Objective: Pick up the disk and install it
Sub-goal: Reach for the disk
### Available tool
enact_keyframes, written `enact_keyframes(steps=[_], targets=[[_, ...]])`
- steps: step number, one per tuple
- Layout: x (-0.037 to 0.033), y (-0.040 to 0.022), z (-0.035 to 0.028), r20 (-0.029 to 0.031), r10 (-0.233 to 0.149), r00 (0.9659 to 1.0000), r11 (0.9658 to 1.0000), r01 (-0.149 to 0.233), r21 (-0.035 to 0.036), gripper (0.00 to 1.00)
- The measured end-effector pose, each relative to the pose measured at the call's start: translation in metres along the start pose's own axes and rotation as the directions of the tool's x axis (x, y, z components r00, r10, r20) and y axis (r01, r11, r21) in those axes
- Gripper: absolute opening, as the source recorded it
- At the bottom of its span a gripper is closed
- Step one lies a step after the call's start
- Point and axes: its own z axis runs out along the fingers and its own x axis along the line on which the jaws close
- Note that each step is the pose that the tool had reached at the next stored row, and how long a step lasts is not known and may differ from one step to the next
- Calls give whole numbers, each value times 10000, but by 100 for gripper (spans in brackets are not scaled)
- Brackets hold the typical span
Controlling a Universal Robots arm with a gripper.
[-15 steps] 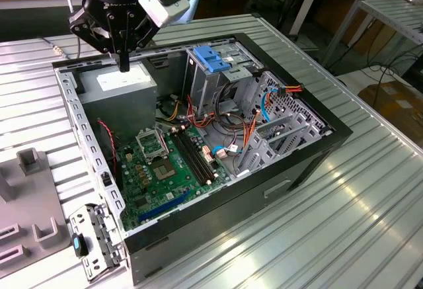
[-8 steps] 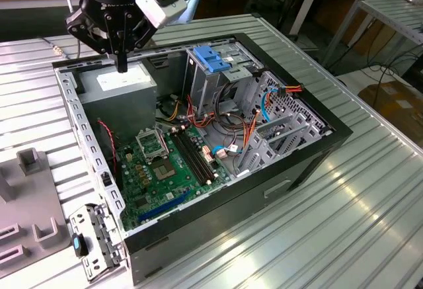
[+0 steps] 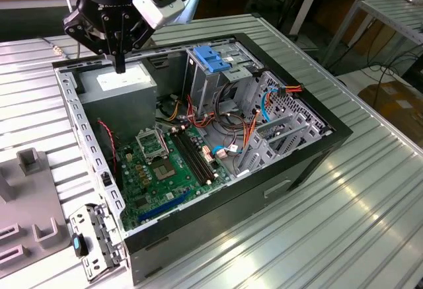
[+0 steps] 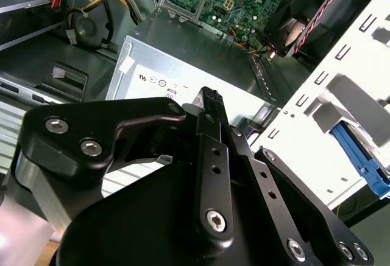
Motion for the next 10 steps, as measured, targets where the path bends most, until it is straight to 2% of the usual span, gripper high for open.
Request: enact_keyframes(steps=[10], targets=[[42,-3,4,-4,1,10000,10000,-1,0,11]])
